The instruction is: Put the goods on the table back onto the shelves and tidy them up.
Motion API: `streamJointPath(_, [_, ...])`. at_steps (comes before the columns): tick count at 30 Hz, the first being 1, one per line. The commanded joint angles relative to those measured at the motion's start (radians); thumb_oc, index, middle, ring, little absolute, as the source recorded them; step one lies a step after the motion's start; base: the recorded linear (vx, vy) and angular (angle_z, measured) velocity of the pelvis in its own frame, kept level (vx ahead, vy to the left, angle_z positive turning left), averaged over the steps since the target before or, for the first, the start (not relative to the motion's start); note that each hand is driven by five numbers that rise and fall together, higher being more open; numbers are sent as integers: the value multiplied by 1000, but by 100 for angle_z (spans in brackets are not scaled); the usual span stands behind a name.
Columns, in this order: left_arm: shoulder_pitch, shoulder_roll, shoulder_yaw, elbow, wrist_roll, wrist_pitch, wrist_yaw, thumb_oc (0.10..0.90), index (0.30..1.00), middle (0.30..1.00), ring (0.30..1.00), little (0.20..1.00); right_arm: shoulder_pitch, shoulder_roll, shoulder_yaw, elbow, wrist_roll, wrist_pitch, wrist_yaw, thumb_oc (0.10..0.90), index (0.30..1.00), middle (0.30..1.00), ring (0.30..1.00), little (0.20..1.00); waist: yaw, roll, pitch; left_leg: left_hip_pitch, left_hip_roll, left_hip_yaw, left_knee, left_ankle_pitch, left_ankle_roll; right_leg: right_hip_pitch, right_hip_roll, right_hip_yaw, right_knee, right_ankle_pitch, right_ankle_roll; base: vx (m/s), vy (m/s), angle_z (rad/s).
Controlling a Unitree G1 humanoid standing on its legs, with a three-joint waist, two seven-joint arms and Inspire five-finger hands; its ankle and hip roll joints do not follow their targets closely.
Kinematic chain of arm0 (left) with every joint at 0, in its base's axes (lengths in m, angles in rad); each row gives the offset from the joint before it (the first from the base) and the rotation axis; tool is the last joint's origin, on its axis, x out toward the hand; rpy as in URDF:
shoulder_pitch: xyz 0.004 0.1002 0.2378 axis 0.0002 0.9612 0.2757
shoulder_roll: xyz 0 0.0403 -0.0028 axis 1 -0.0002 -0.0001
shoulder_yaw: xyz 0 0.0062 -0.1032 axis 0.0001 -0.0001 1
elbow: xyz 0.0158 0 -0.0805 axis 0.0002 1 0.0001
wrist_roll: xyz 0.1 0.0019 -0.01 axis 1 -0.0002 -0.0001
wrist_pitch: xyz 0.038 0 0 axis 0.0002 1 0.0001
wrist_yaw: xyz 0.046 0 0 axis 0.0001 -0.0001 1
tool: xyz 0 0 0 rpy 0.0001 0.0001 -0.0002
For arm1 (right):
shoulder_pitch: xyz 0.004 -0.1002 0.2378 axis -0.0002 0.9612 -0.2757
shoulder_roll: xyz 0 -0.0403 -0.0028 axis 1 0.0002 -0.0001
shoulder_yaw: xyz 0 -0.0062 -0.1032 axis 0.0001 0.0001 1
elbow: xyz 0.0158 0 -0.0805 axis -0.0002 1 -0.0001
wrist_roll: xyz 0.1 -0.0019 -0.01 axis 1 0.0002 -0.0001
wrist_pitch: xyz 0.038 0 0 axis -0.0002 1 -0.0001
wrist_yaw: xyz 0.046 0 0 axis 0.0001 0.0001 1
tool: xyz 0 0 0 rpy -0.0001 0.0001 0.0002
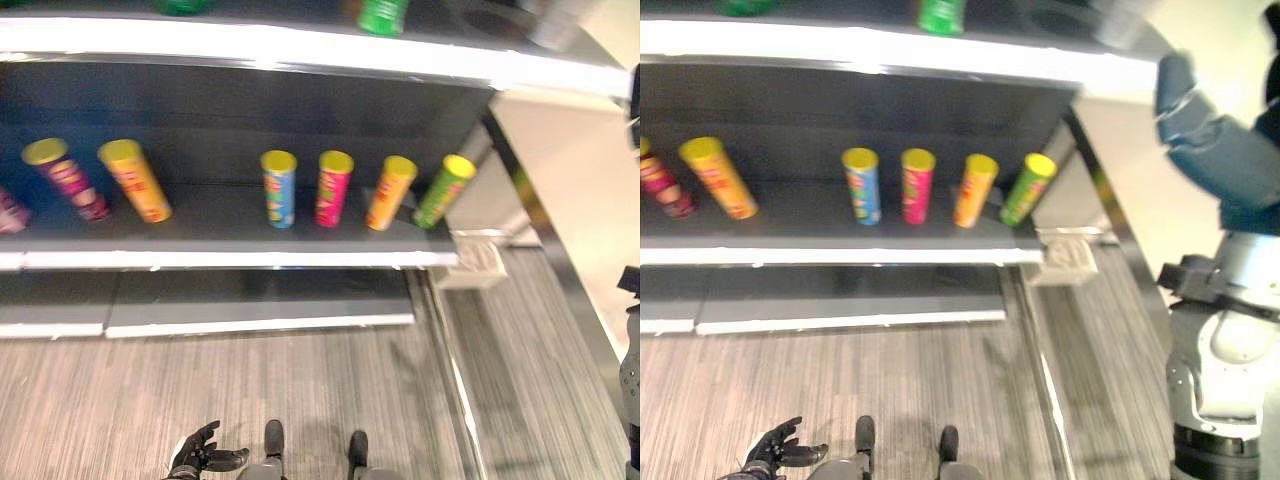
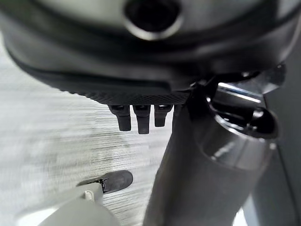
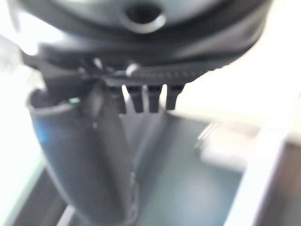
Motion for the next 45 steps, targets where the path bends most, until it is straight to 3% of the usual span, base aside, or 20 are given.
streamJointPath(1, [-37,62,2,-43,20,-29,-6,800,900,900,900,900,-190,-84,-102,3,-56,-84,-58,800,900,900,900,900,33,-3,-19,81,68,-62,3,-164,-56,33,-82,-94,66,-43,73,-37,-38,-76])
streamJointPath(3, [-35,64,5,-45,15,-28,-5,800,900,900,900,900,-193,-86,-100,5,-54,-79,-62,800,900,900,900,900,34,2,-20,84,83,-37,3,-161,-59,35,-97,-122,60,-28,72,-55,-92,-94])
streamJointPath(4, [-29,66,4,-53,-7,-24,-4,800,900,900,900,900,-217,-79,-78,19,-17,-78,-56,800,900,900,900,900,42,13,-28,86,113,11,3,-158,-68,52,-133,-192,52,-15,71,-97,-163,-72])
streamJointPath(5, [-24,65,7,-57,-14,-22,-6,800,900,900,900,900,-226,-74,-64,29,3,-80,-44,800,900,900,900,900,46,14,-33,90,122,32,3,-155,-73,59,-149,-217,50,-1,73,-79,-123,-62])
streamJointPath(8, [-9,58,22,-67,-27,-18,-12,800,900,900,900,900,-218,-84,-58,56,-21,-43,-49,800,900,900,900,900,63,-3,-57,95,156,95,9,-136,-99,88,-176,-257,19,39,83,-14,-345,-117])
streamJointPath(10, [0,51,29,-68,-33,-10,-18,800,900,900,900,900,-198,-94,-74,51,-32,-28,-51,800,900,900,900,900,77,-22,-79,110,191,117,17,-120,-132,105,-143,-263,6,-39,83,70,-331,-73])
streamJointPath(13, [7,38,25,-71,-54,-6,-25,800,900,900,900,900,-197,-113,-74,57,-14,-29,-47,800,900,900,900,900,72,-24,-85,125,229,120,18,-100,-156,118,-107,-262,6,-78,74,45,-245,-30])
streamJointPath(16, [17,25,0,-98,-63,0,-34,800,900,900,900,900,-213,-154,-50,98,25,-38,-42,800,900,900,900,900,57,-8,-89,139,294,109,20,-74,-185,136,-33,-263,6,-134,37,33,-348,-12])
streamJointPath(17, [18,19,1,-104,-76,3,-36,800,900,900,900,900,-203,-172,-43,117,36,-35,-36,800,900,900,900,900,48,-2,-86,141,334,98,41,-60,-198,149,14,-257,6,-168,9,26,-333,4])
streamJointPath(22, [17,10,4,-119,-85,11,-40,800,900,900,900,900,-152,-187,-68,129,44,-24,-20,800,900,900,900,900,46,5,-57,91,398,62,196,-44,-201,188,72,-264,6,-218,-44,18,-268,1])
streamJointPath(24, [13,3,-4,-127,-91,7,-39,800,900,900,900,900,-161,-195,-46,144,43,-18,-17,800,900,900,900,900,81,1,-16,12,326,-70,316,-68,-166,196,78,-243,6,-233,-71,-14,-197,-10])
streamJointPath(26, [1,-3,-20,-124,-92,8,-40,800,900,900,900,900,-176,-211,-33,160,31,-7,-19,800,900,900,900,900,94,-9,-11,-43,197,-168,292,-140,-143,199,71,-231,6,-231,-67,38,-65,-12])
streamJointPath(28, [-24,-5,-40,-117,-71,6,-42,800,900,900,900,900,-179,-242,-39,187,-3,1,-36,800,900,900,900,900,94,-6,-16,-96,134,-133,248,-106,-128,206,67,-244,6,-226,-61,41,21,-8])
streamJointPath(30, [-31,-4,-48,-115,-58,2,-43,800,900,900,900,900,-184,-252,-39,195,-7,1,-40,800,900,900,900,900,103,1,-23,-122,102,-109,225,-84,-120,199,67,-238,6,-225,-58,60,59,-24])
streamJointPath(32, [-27,-4,-52,-115,-71,-2,-35,800,900,900,900,900,-247,-255,20,220,2,-22,-56,800,900,900,900,900,135,20,-32,-107,38,-148,126,-67,-108,193,85,-201,6,-226,-46,108,106,-60])
streamJointPath(33, [-27,-5,-51,-115,-71,-2,-35,800,900,900,900,900,-250,-256,23,222,2,-22,-56,800,900,900,900,900,134,21,-32,-105,38,-147,123,-65,-108,192,85,-200,6,-225,-46,176,125,-67])
streamJointPath(34, [-27,-18,-55,-110,-87,-3,-26,800,900,900,900,900,-286,-262,61,240,-6,-12,-53,800,900,900,900,900,135,32,-41,-71,15,-211,64,-58,-99,207,94,-189,6,-231,-46,180,131,-68])
streamJointPath(39, [-42,-14,-62,-80,-65,-6,-16,800,900,900,900,900,-327,-256,83,252,-56,4,-72,800,900,900,900,900,108,33,-79,17,0,-196,15,-70,-73,215,55,-156,49,-250,-30,210,172,-27])
streamJointPath(44, [-46,-6,-54,-71,-61,-5,-12,800,900,900,900,900,-375,-273,107,268,-73,9,-80,800,900,900,900,900,110,36,-66,64,-5,-157,9,-104,-39,134,21,-117,257,-276,6,108,146,-44])
streamJointPath(45, [-46,0,-53,-68,-54,-4,-14,800,900,900,900,900,-375,-286,109,271,-86,17,-81,800,900,900,900,900,103,41,-54,84,-2,-155,8,-111,-28,98,11,-114,354,-251,20,49,67,-33])
